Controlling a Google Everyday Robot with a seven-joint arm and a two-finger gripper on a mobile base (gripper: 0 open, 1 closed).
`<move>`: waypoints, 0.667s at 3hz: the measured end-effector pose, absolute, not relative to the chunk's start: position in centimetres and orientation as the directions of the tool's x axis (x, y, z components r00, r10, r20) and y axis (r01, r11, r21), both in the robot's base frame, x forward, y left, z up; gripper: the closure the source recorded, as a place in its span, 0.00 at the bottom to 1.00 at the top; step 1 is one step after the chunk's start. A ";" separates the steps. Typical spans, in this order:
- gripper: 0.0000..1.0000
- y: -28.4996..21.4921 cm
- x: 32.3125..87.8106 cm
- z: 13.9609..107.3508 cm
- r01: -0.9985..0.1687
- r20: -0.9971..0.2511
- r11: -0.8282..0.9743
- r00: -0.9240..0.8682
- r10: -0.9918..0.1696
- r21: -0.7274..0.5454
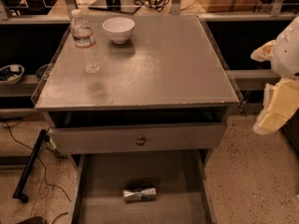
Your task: Pick redbull can from middle drawer and place on counter
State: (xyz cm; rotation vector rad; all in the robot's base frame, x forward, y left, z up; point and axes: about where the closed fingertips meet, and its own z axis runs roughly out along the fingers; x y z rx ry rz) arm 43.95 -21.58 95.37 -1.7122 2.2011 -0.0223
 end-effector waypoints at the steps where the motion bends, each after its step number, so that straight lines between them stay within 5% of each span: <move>1: 0.00 -21.6 43.9 95.4 -0.937 -0.263 0.269 -0.208 -0.942 -0.224; 2: 0.00 -20.3 42.2 93.2 -0.938 -0.268 0.276 -0.216 -0.939 -0.211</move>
Offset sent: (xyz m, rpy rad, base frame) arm -0.0322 0.0227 -0.0421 0.0095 0.0293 -0.0091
